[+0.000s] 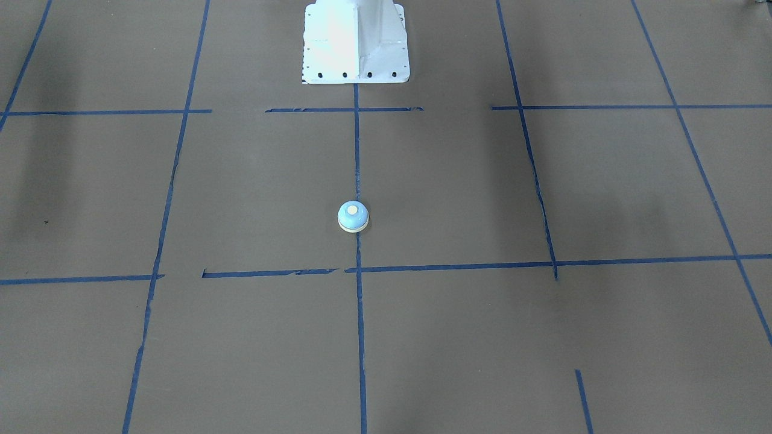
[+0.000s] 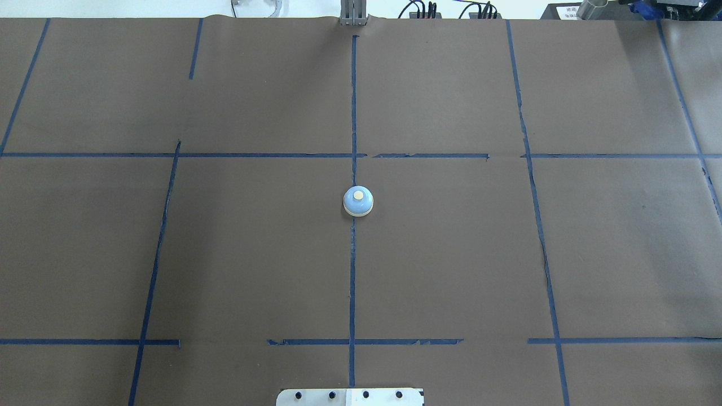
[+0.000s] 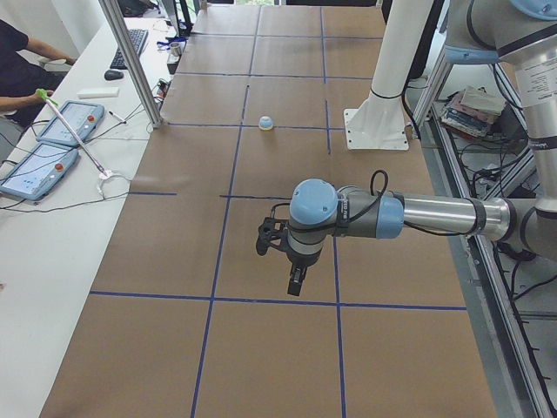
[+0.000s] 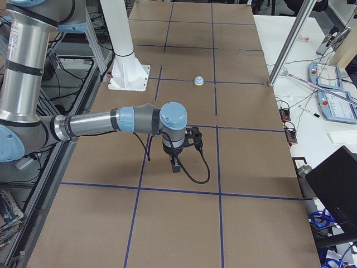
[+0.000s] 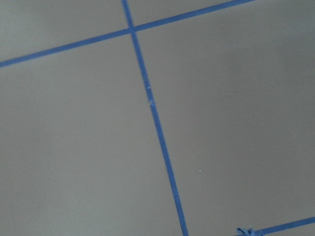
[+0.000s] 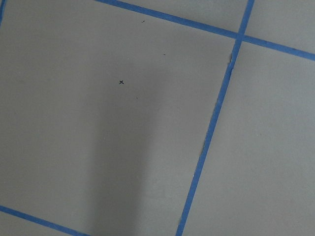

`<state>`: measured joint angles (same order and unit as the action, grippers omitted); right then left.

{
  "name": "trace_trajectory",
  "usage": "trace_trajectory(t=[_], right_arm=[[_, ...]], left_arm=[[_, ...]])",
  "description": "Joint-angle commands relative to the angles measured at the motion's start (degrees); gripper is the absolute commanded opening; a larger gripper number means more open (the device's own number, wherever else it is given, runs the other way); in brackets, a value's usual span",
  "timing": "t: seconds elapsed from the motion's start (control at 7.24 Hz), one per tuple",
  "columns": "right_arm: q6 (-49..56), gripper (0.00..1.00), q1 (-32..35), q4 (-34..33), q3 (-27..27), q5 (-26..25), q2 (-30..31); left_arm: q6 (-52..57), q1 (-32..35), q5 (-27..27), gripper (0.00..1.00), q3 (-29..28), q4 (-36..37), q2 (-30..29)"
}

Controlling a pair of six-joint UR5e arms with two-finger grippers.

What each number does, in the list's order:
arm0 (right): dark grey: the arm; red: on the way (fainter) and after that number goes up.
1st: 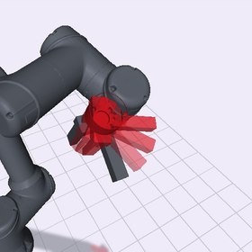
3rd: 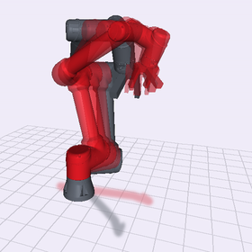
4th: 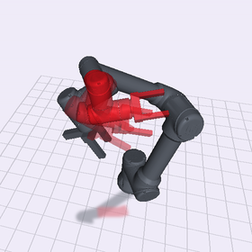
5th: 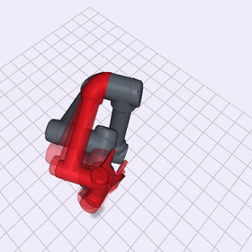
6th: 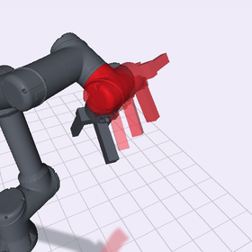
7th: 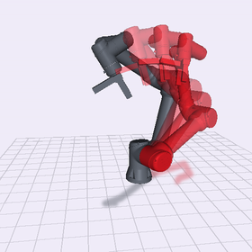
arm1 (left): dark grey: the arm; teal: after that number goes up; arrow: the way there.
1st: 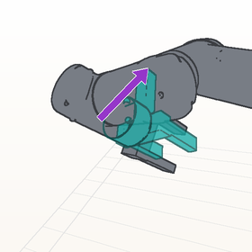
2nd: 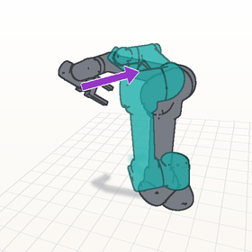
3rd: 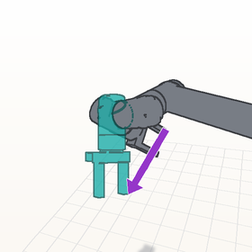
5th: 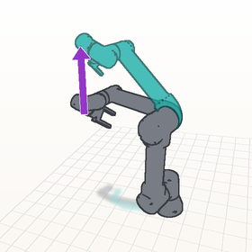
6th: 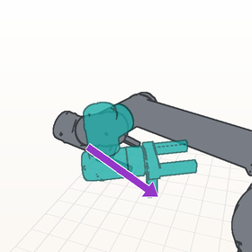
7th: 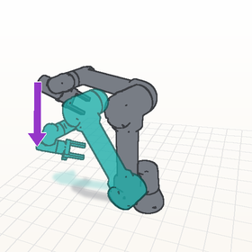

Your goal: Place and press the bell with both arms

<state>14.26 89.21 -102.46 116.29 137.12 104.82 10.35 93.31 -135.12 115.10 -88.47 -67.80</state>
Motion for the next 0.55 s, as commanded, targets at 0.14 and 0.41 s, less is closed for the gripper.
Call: trace_trajectory(t=[0.14,0.41], right_arm=[[-7.9,1.0,-2.0,-0.3,0.1,0.0,-2.0],[-8.8,1.0,-3.6,-0.2,-1.3,-0.6,-3.2]], left_arm=[[-5.4,0.6,-0.2,1.0,-1.3,0.2,-0.4],[-7.4,-1.3,-0.1,1.0,-1.6,0.7,-2.9]])
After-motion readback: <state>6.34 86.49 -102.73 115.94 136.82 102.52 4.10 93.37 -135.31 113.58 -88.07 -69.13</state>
